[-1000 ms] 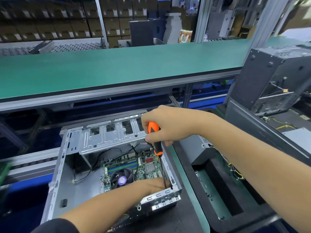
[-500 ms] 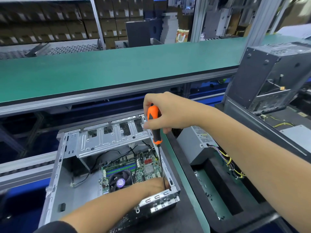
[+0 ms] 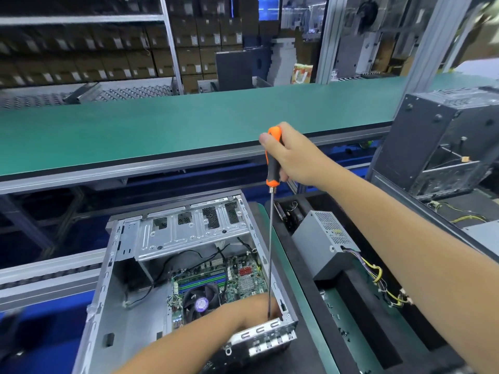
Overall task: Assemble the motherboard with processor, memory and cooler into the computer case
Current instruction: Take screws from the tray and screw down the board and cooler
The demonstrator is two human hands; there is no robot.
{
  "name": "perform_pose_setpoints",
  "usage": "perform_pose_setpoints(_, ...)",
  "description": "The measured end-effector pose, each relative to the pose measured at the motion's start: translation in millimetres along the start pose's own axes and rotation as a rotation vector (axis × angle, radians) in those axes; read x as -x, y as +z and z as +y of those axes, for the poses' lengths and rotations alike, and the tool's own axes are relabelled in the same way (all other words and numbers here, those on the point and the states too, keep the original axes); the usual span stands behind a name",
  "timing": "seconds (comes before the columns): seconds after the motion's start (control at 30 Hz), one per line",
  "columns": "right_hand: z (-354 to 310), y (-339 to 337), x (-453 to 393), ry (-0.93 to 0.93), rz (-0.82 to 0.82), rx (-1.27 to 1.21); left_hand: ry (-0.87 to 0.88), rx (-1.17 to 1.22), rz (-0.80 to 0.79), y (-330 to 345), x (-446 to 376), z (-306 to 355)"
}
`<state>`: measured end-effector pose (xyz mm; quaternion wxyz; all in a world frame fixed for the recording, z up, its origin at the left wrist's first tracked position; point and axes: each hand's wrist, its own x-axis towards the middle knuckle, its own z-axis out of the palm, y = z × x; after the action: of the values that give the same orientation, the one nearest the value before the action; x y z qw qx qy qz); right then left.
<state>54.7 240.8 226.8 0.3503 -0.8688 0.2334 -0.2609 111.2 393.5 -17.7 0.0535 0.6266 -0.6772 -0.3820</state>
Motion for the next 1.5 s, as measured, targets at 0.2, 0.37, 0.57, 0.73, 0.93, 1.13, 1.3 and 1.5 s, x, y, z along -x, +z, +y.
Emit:
perform_pose_setpoints(0.2,0.1,-4.7,-17.8,0.003,0.06,-0.009,0.086,0.223,0.163,-25.3,16.1,11.1)
perform_pose_setpoints(0.37,-12.1,-19.5,-44.5,-0.022,0.09,-0.011,-0.007,0.299,0.214,-41.2,21.6,8.9)
perform_pose_setpoints(0.57,-10.6,-29.5,-69.6,-0.012,0.095,0.015,-0.027,0.409,0.281,-57.7,29.2,10.5)
perform_pose_setpoints(0.73,21.8,-4.2,-65.3,0.067,-0.046,0.095,-0.015,0.539,0.706,-98.9,13.6,24.7)
perform_pose_setpoints(0.93,75.5,30.4,-56.6,0.156,-0.151,0.126,-0.119,0.398,0.866,-131.4,-30.6,51.3)
perform_pose_setpoints(1.13,127.0,49.7,-40.8,0.269,-0.237,0.028,-0.396,0.038,0.86,-129.5,-65.3,53.2)
perform_pose_setpoints(1.3,169.9,73.7,-25.0,0.362,-0.285,-0.053,-0.575,-0.406,0.689,-119.2,-93.8,49.2)
perform_pose_setpoints(1.5,219.7,108.0,-13.8,0.453,-0.373,-0.108,-0.672,-0.765,0.306,-108.7,-115.4,39.4)
